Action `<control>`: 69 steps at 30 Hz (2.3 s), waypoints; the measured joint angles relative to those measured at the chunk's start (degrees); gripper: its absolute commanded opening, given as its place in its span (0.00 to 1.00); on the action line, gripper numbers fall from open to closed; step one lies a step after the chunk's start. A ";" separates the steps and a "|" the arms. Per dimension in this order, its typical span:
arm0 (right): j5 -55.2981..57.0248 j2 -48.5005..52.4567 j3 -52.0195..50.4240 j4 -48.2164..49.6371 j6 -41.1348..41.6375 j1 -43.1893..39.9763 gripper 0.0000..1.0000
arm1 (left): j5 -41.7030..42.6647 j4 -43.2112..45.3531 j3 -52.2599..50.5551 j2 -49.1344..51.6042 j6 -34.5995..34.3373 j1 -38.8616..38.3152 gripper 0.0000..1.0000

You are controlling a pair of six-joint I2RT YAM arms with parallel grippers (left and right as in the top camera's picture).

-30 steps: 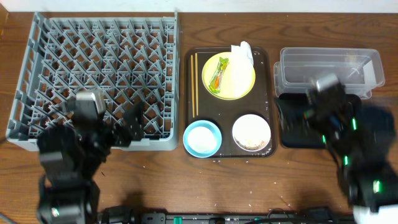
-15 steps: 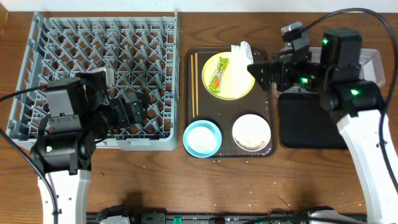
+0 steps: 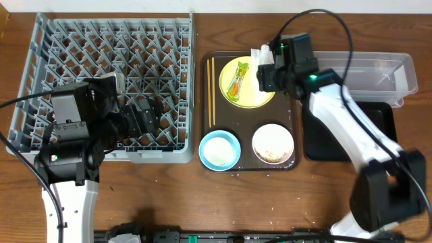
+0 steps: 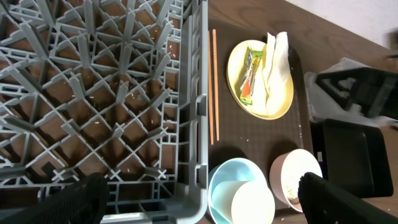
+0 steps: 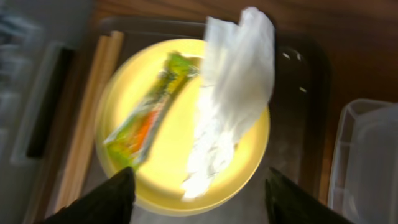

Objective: Sort waste into correct bins and load items into the dishwasher
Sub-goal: 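Grasp the white tissue on the yellow plate with the right gripper, then carry the tissue to the clear plastic bin and release it, then grasp the green snack wrapper on the yellow plate with right gripper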

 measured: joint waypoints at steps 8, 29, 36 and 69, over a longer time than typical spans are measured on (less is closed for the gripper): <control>3.02 12.11 0.04 8.98 7.06 0.04 0.49 | 0.00 0.00 0.00 0.00 0.00 0.00 0.98; -0.17 12.52 0.44 6.67 15.37 -0.15 0.01 | 0.00 0.00 0.00 0.00 0.00 0.00 0.98; -1.99 -3.63 1.03 2.84 20.31 -8.59 0.01 | 0.00 0.00 0.00 0.00 0.00 0.00 0.98; -2.75 -3.37 1.03 5.88 9.27 3.72 0.78 | 0.00 0.02 0.00 0.00 0.00 0.00 0.98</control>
